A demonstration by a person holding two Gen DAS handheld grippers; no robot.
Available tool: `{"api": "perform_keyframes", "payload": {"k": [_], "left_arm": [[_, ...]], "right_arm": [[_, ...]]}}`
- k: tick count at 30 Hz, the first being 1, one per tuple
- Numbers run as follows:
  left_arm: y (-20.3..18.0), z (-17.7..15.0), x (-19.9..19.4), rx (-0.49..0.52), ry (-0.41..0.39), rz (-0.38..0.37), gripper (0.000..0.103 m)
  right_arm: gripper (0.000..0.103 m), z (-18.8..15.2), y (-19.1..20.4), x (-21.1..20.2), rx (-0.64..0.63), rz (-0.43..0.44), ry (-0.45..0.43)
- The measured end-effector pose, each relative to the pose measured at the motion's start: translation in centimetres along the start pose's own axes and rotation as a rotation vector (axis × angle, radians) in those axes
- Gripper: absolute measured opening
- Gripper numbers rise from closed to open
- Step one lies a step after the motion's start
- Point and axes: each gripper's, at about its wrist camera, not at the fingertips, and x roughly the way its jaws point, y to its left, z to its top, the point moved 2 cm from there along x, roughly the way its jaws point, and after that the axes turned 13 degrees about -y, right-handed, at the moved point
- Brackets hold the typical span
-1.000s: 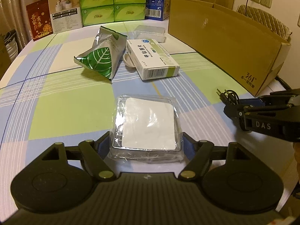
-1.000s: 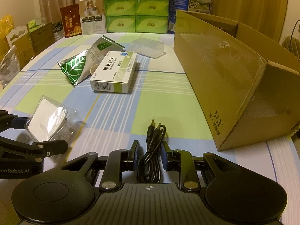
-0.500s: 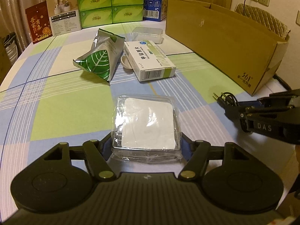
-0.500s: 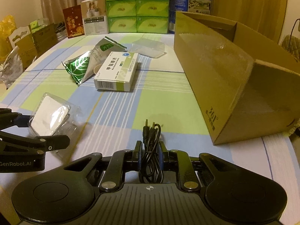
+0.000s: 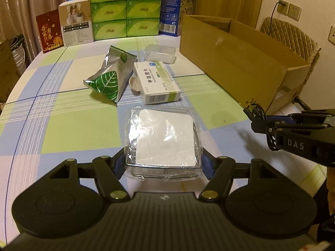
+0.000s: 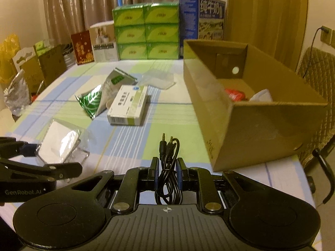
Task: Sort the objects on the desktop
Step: 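Lift the plastic packet with the left tool while the right tool carries the cable toward the cardboard box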
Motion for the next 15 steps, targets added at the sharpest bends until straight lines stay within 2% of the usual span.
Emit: {"api": "perform_keyframes", "payload": {"k": [15], "left_arm": [[-5.4,2.7,-3.9,-0.024,-0.039,-0.034,0.065]], "right_arm": [[0.014,2.3,-5.2,-6.2,0.038,-0.05,-0.081]]}}
